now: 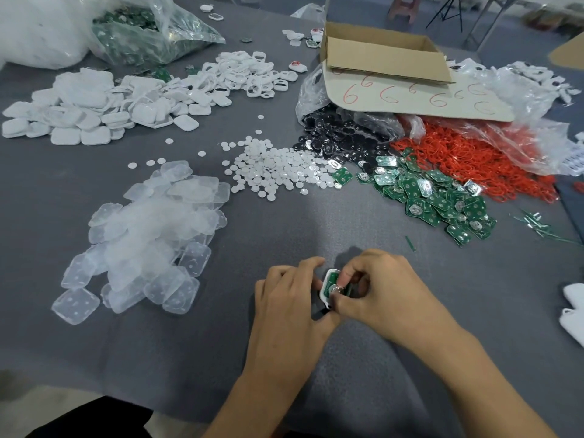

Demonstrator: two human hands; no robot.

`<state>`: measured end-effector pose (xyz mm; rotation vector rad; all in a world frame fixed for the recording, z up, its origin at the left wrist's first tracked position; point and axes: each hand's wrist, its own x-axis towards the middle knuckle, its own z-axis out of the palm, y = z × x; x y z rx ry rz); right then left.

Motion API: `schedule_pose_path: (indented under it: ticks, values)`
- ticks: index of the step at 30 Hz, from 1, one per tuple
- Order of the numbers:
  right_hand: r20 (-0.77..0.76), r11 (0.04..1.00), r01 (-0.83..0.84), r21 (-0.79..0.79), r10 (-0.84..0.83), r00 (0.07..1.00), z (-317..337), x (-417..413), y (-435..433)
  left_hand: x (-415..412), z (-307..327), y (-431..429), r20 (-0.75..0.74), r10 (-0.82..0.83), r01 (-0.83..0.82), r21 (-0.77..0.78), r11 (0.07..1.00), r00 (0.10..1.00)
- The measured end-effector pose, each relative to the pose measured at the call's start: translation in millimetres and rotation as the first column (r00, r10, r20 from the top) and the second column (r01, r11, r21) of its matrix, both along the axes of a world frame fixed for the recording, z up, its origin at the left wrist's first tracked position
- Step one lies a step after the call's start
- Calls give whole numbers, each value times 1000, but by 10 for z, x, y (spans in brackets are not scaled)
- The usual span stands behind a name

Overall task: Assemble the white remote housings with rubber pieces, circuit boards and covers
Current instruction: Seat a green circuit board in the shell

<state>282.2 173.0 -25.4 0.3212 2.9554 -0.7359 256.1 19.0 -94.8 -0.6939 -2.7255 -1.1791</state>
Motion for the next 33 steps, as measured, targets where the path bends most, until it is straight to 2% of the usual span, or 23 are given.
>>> schedule_pose_path:
  ticks: [9,14,16,23,27,31,33]
  values:
    - [20,993,-50,108,48,999,14,-23,-56,14,-1,-8,6,-17,17,-14,1000,1000]
    - [-30,982,-76,170,82,996,-47,85,-83,14,35,-12,-17,-27,26,-87,996,999]
    - [-93,983,-69,169,85,992,-92,155,-90,19,47,-11,-10,-22,21,-94,995,1000]
    - [-330,1000,12,-1,-12,944,-200,314,-117,27,103,5,27,-12,15,-104,994,1000]
    - [-406,994,76,-84,-104,908,-175,356,-109,29,180,-19,126,-34,46,-89,995,991]
    - [-448,979,90,-180,-164,879,-73,172,-172,-80,313,-117,363,-96,53,126,991,927]
    - [-450,978,68,-195,-151,880,-34,-30,-243,-228,420,-190,393,-93,31,163,986,915]
